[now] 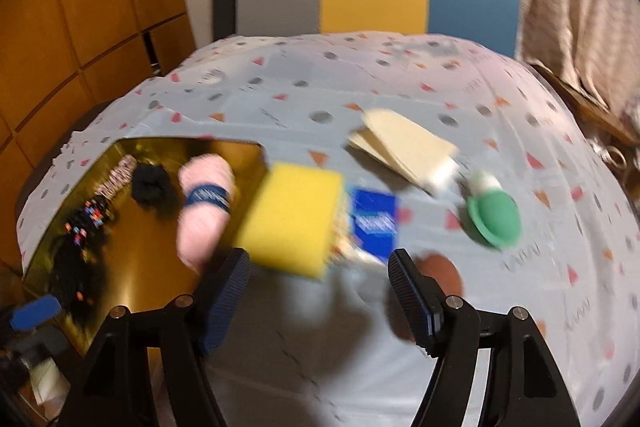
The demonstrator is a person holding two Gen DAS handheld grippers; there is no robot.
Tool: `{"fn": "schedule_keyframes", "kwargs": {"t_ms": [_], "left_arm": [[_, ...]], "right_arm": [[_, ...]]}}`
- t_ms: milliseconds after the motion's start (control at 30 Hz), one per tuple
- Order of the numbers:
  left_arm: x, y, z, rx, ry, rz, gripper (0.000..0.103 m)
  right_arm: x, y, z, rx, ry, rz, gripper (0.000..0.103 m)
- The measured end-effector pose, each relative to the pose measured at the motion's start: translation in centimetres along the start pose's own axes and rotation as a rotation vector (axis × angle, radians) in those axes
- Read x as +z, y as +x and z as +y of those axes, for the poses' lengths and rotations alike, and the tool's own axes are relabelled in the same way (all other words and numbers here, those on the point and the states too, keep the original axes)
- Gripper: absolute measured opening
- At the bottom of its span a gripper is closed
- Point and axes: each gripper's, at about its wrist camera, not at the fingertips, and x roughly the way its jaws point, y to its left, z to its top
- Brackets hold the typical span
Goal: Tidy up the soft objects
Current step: 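Release the pink towel roll into the tray with the right tool, then grasp the brown egg-shaped sponge with the right tool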
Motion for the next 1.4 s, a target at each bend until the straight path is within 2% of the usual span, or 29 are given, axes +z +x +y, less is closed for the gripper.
{"fn": "schedule_keyframes", "kwargs": {"t_ms": [200, 400, 500, 633, 833, 900, 967, 1100, 1167, 1300, 1400], "left_arm": [[-1.1, -0.4, -2.8, -0.041, 0.102, -0.007, 0.057], [-2.4, -0.4, -5.6, -0.08, 0.18, 0.005, 0.057], [-3.0, -0.5, -6.9, -0.094, 0.195, 0.013, 0.057], [-3.4, -0.5, -7.7, -0.093, 0.188, 0.022, 0.057], [-3.7, -0.6, -8.1, -0.065, 0.18, 0.03, 0.057], [-3.7, -0.6, -8.2, -0.05, 0.179, 0.033, 0.057], [-3.7, -0.4, -8.2, -0.039, 0.176, 0.036, 0.057], [-3.7, -0.2, -8.9, -0.034, 0.176, 0.045, 0.057], [-3.5, -0.1, -9.3, -0.036, 0.187, 0.048, 0.057], [-3.0, 0.6, -10.6, -0.049, 0.199, 0.059, 0.057], [-2.6, 1.1, -11.5, -0.055, 0.204, 0.062, 0.057]], "right_arm": [[-4.2, -0.7, -4.8, -0.052, 0.077, 0.063, 0.073], [-6.5, -1.2, -9.3, -0.082, 0.157, 0.095, 0.073], [-6.1, -1.4, -10.1, -0.07, 0.173, 0.073, 0.073], [-4.5, -0.9, -9.6, -0.022, 0.169, 0.043, 0.079], [-2.5, 1.9, -8.2, 0.02, 0.136, 0.067, 0.082], [-1.9, 2.9, -7.8, 0.03, 0.105, 0.076, 0.078], [-1.6, 3.7, -7.6, 0.03, 0.077, 0.087, 0.063], [-1.2, 5.0, -8.4, 0.024, 0.08, 0.115, 0.059], [-1.2, 5.1, -9.0, 0.034, 0.088, 0.122, 0.046], [-1.5, 4.8, -10.5, 0.082, 0.088, 0.134, 0.044], [-1.9, 4.4, -11.3, 0.071, 0.078, 0.142, 0.044]]}}
